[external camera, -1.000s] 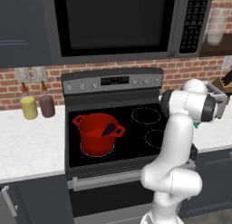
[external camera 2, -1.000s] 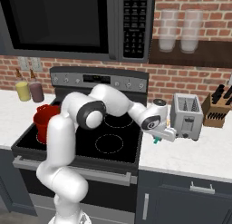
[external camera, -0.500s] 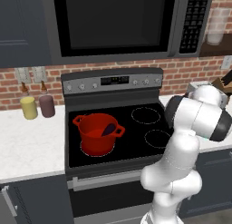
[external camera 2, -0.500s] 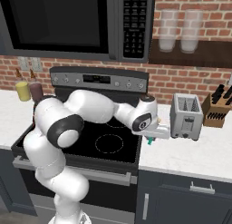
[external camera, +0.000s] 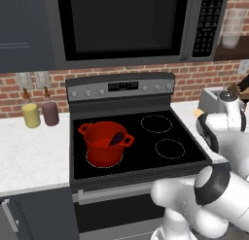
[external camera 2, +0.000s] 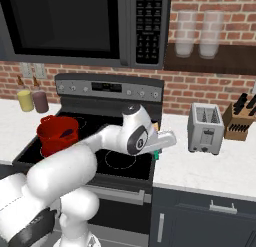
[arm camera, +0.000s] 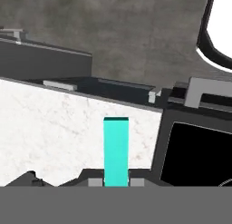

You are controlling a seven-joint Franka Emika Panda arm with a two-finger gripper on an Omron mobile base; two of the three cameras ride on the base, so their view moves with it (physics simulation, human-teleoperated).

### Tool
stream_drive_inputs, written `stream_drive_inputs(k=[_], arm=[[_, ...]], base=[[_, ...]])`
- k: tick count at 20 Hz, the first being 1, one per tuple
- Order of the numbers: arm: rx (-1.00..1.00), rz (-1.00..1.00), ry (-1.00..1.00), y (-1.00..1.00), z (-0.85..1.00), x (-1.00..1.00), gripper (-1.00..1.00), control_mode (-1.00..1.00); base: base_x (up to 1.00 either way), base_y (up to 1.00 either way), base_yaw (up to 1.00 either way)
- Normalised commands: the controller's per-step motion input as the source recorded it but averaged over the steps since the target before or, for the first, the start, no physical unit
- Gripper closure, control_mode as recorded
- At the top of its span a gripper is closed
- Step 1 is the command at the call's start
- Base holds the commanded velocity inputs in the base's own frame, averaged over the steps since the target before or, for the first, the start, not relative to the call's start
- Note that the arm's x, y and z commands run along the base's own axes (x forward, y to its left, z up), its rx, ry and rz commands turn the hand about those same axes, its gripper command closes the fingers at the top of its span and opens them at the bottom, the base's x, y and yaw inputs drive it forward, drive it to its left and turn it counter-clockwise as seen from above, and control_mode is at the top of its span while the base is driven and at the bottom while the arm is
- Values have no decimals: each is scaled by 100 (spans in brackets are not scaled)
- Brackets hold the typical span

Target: Put the eggplant and lemon wedge in the pot. Retrieve the spatula and lightly stir the vegetables in the pot.

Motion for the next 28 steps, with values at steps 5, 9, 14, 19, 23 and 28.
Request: stream_drive_inputs(k=[5,9,14,19,23,28], arm=[[-28,52,0,8,100,-95,100,-100],[-25,46,0,4,100,-69,100,-100],[-22,45,2,6,100,-68,100,-100],[-21,47,11,18,100,-71,100,-100],[-23,53,25,48,90,-97,100,-100],[-27,55,25,66,79,-100,100,-100]], base=[[0,0,0],[0,0,0],[0,0,0],[0,0,0],[0,0,0],[0,0,0]])
